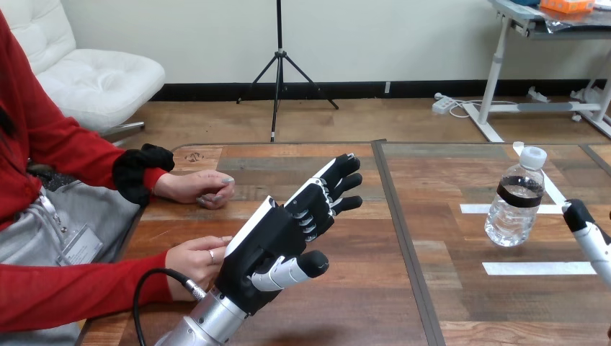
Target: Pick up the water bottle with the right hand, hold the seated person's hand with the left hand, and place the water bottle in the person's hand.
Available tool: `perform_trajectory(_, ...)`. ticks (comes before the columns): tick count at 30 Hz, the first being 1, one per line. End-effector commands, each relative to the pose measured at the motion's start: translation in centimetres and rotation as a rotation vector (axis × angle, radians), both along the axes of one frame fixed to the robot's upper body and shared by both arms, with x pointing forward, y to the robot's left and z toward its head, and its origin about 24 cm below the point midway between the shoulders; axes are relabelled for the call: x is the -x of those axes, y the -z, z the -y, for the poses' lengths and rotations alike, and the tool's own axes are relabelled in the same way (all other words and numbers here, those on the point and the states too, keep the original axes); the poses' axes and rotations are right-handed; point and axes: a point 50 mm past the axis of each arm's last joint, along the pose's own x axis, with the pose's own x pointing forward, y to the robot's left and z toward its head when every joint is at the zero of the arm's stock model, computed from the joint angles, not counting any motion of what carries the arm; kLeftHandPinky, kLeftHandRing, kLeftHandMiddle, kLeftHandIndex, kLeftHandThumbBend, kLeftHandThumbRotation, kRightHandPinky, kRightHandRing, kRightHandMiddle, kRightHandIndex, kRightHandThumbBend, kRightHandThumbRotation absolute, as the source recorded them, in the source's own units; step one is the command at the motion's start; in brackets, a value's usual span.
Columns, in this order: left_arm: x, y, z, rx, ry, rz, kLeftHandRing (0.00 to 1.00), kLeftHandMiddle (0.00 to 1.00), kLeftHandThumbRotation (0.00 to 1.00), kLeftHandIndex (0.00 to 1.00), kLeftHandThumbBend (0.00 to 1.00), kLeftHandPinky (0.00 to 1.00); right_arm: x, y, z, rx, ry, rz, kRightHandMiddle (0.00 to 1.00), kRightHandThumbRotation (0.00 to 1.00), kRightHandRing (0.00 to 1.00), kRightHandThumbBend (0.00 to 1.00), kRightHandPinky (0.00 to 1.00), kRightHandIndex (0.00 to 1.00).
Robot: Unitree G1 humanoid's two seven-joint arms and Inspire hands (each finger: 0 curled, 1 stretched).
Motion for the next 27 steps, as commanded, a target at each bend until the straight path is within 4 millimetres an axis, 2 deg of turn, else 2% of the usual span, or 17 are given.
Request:
perform_trajectory(1, -1.4, -1.7, 0.5, 0.018, 0.01, 0.064, 0.97, 0.98, 0.68, 0.96, 1.0, 0.91, -2.5, -1.4, 0.6, 0.003, -0.016, 0.028, 0.92, 0.53, 0.93, 1.0, 0.86, 0.95)
perform_trajectory(6, -1.4, -1.7, 0.4, 0.013, 0.007, 0.067, 0.97, 0.98, 0.68, 0.96, 1.0, 0.91, -3.4, -1.1, 1.1, -0.001, -0.007, -0.022, 0.92, 0.53, 0.93, 1.0, 0.87, 0.96)
perform_trajectory(27, -1.3, -1.6, 0.2, 0.029, -0.001, 0.07, 0.97, 0.98, 0.68, 0.96, 1.0, 0.91, -6.5, 0.0, 2.3, -0.037, -0.043, -0.198, 0.92, 0.56, 0.92, 1.0, 0.82, 0.97)
